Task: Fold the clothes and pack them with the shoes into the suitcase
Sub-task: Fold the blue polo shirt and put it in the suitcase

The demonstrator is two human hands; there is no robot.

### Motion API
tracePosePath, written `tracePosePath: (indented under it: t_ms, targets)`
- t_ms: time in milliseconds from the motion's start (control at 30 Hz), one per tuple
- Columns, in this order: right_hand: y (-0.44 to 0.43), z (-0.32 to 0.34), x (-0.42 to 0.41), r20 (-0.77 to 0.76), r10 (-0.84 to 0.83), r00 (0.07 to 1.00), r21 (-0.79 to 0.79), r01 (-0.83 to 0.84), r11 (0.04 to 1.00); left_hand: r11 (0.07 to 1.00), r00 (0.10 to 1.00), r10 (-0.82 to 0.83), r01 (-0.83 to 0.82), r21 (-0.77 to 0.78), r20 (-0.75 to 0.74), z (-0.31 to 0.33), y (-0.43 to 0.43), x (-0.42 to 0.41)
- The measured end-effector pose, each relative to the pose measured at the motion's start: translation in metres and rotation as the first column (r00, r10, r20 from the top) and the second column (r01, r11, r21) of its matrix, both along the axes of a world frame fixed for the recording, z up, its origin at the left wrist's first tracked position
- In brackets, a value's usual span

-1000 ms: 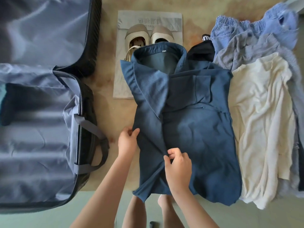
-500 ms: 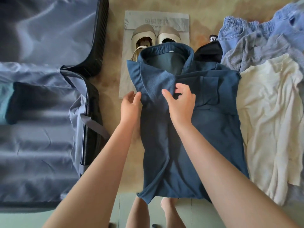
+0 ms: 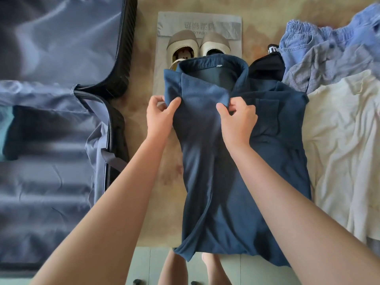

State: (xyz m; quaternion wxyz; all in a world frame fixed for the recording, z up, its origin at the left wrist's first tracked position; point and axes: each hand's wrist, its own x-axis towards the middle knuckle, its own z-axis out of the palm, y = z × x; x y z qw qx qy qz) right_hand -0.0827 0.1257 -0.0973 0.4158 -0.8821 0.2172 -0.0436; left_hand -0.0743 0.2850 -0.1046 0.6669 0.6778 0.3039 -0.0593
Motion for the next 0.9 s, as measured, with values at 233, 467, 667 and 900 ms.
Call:
tracePosePath:
  t_ms: [233, 467, 667, 900]
  targets:
    - [-0.003, -0.011, -0.012, 0.016, 0.022, 1.0, -0.091, -0.021, 0.996, 0.998, 0.994, -0.029, 0.024, -0.05, -0.102, -0.001, -0.004, -0.011]
    - [-0.003, -0.016, -0.133, -0.102, 0.121, 0.987, -0.124, -0.133, 0.983, 0.983, 0.954, -0.09, 0.13, 0.126, -0.285, -0.015, 0.002, -0.114]
    - [-0.001, -0.025, -0.226, -0.331, 0.248, 0.91, -0.232, -0.333, 0.914, 0.889, 0.86, -0.303, 0.411, 0.205, -0.411, -0.009, -0.021, -0.236]
    - [0.01, -0.026, -0.232, -0.479, 0.259, 0.838, -0.298, -0.433, 0.85, 0.784, 0.837, -0.273, 0.479, 0.395, -0.473, -0.016, -0.033, -0.3]
